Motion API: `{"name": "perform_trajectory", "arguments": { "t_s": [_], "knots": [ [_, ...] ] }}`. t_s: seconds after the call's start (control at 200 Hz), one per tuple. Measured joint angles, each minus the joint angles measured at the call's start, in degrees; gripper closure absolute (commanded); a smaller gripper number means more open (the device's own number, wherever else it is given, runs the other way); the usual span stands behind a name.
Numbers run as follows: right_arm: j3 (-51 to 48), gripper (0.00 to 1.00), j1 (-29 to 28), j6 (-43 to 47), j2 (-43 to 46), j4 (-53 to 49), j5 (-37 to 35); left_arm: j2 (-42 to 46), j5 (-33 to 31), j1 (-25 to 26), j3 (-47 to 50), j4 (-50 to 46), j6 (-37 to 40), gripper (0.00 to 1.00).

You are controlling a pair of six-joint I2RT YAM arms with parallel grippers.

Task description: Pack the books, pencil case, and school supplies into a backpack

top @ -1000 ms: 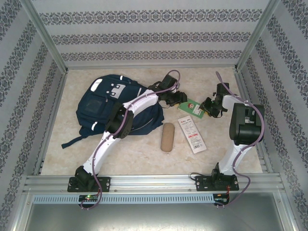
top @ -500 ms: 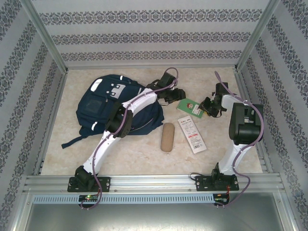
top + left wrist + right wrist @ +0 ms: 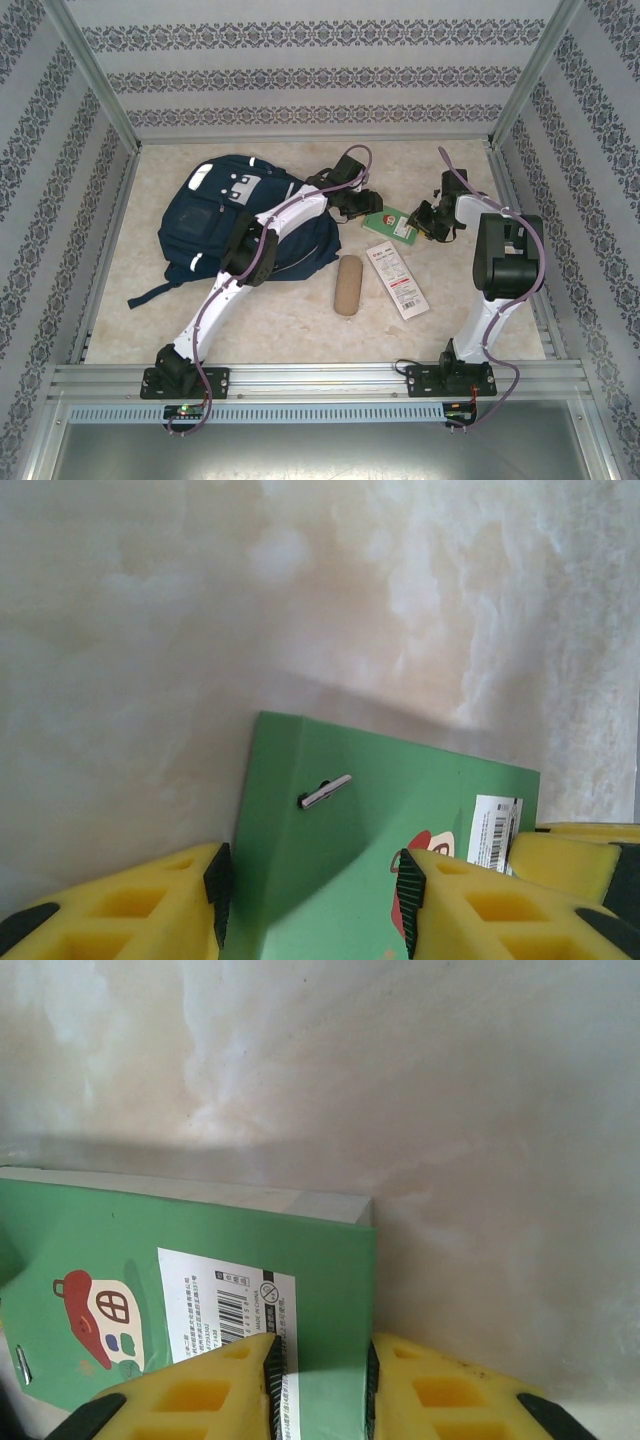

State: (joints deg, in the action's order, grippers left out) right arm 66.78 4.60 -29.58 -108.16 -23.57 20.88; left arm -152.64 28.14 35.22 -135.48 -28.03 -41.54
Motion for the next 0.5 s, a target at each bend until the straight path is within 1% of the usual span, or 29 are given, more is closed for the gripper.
{"name": "perform_trajectory", "arguments": {
  "t_s": [0.075,0.17,0.31,0.5],
  "knots": [
    [0.2,0.71,0.0,0.0,0.0,-0.3,-0.2,0.2,1.7,-0.2,0.7,0.9,-0.3,0.51],
    [0.2,0.72,0.0,0.0,0.0,-0.6,-0.7,2.1,4.8,-0.6,5.5,5.4,-2.5,0.51],
    [0.2,0.72,0.2,0.0,0.0,-1.4,-2.0,4.1,9.4,-1.2,10.9,11.9,-8.3,0.53],
    [0.5,0.72,0.5,-0.1,0.0,-1.7,-2.8,5.9,13.5,-2.0,15.3,22.8,-16.2,0.55]
  ]
}}
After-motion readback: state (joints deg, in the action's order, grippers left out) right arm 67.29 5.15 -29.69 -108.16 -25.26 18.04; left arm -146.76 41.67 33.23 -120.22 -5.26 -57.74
